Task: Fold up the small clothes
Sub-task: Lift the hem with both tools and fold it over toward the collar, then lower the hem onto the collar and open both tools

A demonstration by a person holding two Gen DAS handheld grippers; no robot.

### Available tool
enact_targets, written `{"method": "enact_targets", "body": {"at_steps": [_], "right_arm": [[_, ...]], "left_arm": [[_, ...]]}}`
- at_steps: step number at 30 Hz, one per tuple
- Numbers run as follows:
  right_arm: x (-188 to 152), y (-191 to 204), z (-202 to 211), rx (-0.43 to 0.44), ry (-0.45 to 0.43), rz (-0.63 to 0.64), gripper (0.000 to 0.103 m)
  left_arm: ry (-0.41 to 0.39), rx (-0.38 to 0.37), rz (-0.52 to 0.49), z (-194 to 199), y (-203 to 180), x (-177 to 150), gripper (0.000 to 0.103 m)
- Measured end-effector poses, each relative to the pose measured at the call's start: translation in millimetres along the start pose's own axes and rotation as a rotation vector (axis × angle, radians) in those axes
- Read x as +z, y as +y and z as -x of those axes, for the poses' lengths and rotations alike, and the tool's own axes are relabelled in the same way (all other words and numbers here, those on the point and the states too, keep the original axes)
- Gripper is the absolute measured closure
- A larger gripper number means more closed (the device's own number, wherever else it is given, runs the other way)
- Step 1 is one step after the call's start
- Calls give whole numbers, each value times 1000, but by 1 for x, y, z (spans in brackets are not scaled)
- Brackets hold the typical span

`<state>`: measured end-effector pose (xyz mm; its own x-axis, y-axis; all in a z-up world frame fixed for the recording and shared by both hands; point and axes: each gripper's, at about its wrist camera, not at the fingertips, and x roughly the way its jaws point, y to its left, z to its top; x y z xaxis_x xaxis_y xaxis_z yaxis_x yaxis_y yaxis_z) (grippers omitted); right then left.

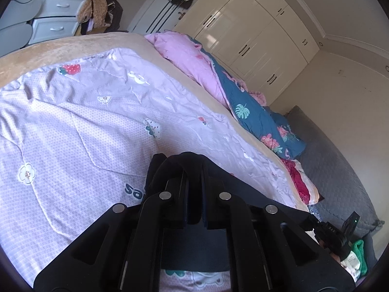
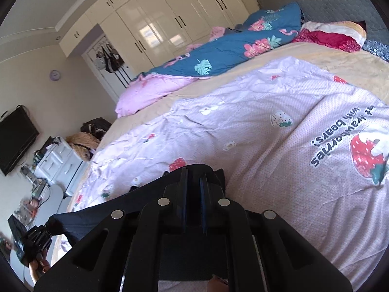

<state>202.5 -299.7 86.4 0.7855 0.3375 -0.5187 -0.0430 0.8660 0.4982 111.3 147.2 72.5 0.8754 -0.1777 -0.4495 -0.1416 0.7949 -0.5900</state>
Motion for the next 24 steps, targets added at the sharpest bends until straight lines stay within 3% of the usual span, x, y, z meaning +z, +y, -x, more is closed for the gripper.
{"method": "enact_targets", "body": {"at_steps": [7, 14, 17, 19, 24], "right_arm": [[-10, -9, -35, -45, 43, -27, 95], [-22, -7, -56, -83, 54, 36, 94], [-25, -5, -55, -112, 29, 69, 77], [-25, -5, -53, -114, 12, 84, 68], [-32, 9, -40, -109, -39, 191, 68]], "left_arm": [[35, 36, -7, -30, 12, -6, 101], [67, 61, -14, -47, 24, -14, 99], [51, 88, -40, -44, 23, -13, 97], [39, 85, -47, -40, 22, -12, 94], [28, 90, -98, -28, 11, -15, 75]]}}
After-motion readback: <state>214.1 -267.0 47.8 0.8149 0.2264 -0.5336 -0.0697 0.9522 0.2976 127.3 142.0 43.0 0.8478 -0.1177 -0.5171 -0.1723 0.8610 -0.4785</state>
